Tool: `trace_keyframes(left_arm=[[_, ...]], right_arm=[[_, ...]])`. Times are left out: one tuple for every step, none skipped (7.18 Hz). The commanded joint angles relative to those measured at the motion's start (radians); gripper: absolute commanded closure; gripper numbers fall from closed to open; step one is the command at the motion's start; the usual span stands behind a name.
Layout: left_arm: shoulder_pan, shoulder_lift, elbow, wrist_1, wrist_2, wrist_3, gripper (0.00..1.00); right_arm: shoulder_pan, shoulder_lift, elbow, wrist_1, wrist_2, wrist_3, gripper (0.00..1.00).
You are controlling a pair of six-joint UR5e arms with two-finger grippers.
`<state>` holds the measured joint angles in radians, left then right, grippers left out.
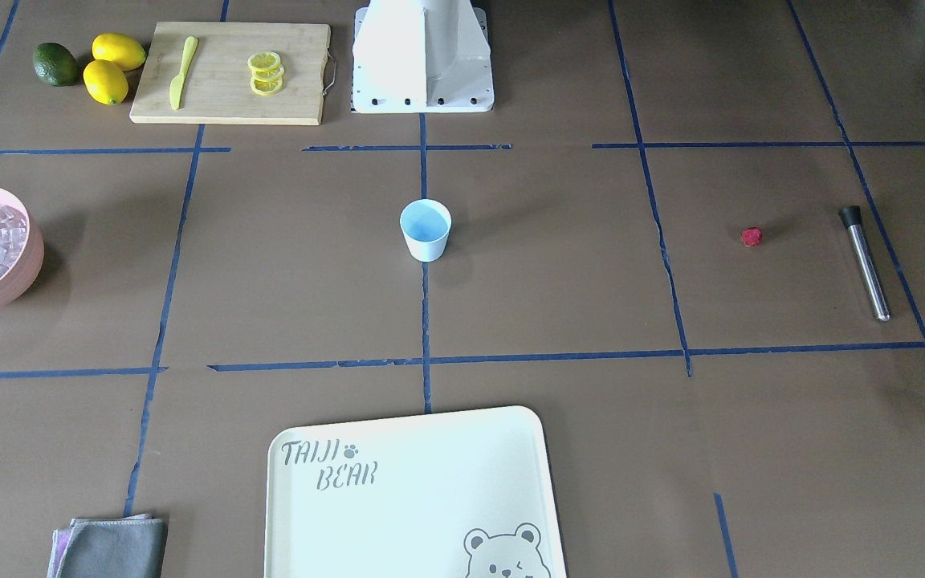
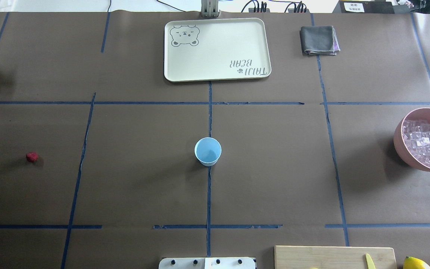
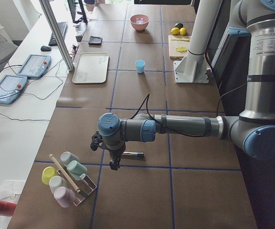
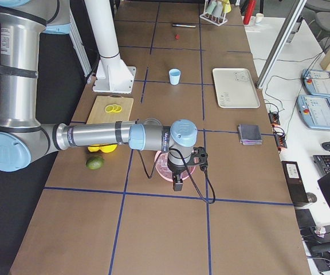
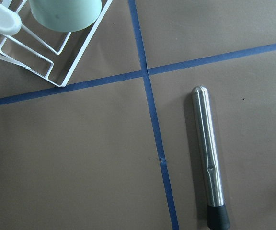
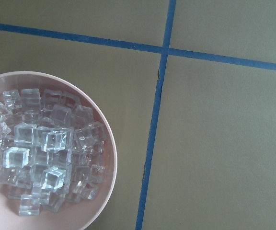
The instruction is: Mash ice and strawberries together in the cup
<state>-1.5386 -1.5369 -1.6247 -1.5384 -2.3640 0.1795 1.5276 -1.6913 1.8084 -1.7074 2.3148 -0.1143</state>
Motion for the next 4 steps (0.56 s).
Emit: trace_keyframes(left_arm=[[0.002, 0.006, -0.004, -0.002, 0.0, 0.001, 0.0], [0.002, 0.006, -0.01, 0.0, -0.001, 0.002, 0.0], [0.002, 0.006, -0.012, 0.0, -0.001, 0.002, 0.0], [0.002, 0.006, -0.012, 0.0, -0.001, 0.002, 0.0]], right_arm=[[-0.001, 0.001, 0.002, 0.0, 0.006, 0.001, 0.0], [-0.001, 0.002, 0.008, 0.002, 0.006, -0.001, 0.0], [-0.004, 0.002, 0.011, 0.047, 0.012, 0.004, 0.0], [-0.021, 0.004, 0.008, 0.078, 0.049, 0.019, 0.0]])
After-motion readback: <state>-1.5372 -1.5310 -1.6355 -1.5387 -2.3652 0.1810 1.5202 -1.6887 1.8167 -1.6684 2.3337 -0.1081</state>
